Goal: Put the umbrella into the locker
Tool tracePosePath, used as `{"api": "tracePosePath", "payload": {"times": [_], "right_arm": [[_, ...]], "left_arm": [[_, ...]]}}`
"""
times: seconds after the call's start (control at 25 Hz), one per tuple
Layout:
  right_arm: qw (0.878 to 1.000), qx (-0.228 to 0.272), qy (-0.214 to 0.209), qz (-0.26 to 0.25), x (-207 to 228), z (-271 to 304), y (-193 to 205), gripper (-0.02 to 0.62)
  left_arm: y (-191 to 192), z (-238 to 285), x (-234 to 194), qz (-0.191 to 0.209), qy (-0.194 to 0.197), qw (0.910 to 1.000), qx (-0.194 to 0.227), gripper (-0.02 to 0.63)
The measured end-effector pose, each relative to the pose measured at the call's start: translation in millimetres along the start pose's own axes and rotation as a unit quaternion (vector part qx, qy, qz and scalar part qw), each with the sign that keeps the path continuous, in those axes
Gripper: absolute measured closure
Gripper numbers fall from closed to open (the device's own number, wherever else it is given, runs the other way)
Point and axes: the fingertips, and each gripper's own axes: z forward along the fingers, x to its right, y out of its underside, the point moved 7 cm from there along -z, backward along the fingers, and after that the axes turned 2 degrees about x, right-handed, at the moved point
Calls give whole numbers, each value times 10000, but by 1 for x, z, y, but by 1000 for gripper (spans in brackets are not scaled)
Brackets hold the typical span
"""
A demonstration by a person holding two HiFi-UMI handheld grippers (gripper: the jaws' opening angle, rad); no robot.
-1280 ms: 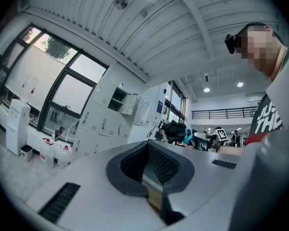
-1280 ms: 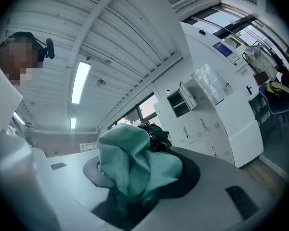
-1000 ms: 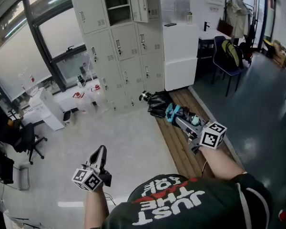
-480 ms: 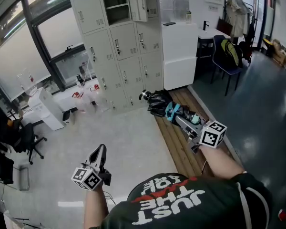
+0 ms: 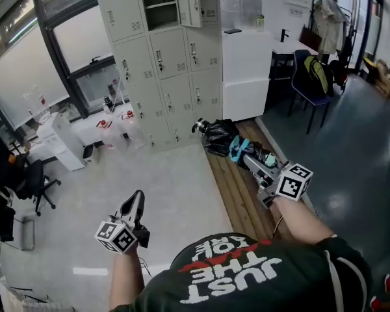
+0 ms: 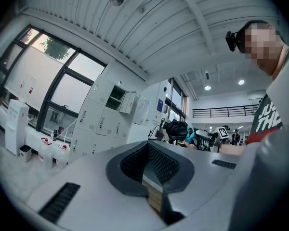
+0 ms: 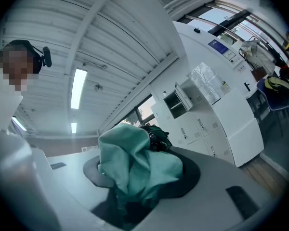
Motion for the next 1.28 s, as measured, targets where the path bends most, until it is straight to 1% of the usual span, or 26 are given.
{"api": "tracePosePath", "payload": {"times": [0.12, 0.28, 0.4, 0.56, 0.72, 0.84, 0.92, 1.08, 1.2, 1.28], "right_arm": [[10000, -14, -83, -50, 15, -9, -13, 370], [9998, -19, -148, -94, 38, -15, -29, 370], [9998, -13, -183, -118, 51, -12, -34, 370], [9997, -2, -239, -112, 63, 4, -35, 370], [9997, 6, -229, -101, 75, 32, -30, 370], [9998, -10, -175, -122, 83, 64, -20, 370], [9998, -13, -125, -164, 89, 93, -11, 370], [9996, 114, -28, -257, 108, 169, 2, 370], [9994, 262, 133, -165, 118, 239, 11, 370], [9992, 306, 224, -106, 123, 286, 13, 370]], "left_arm": [[9, 19, 12, 25, 58, 10000, 30, 597], [17, 46, 30, -54, 99, 9999, 68, 597], [20, 61, 34, -77, 111, 9999, 68, 597], [19, 71, 22, -61, 63, 9999, 81, 597], [24, 86, -7, -139, 67, 9999, 63, 597], [27, 103, -40, -236, 126, 9996, 41, 597], [28, 118, -73, -315, 184, 9993, 41, 597], [23, 160, -158, -389, 430, 9983, 92, 597], [6, 191, -228, -480, 561, 9973, -2, 597], [-10, 209, -271, -445, 682, 9966, -72, 597]]}}
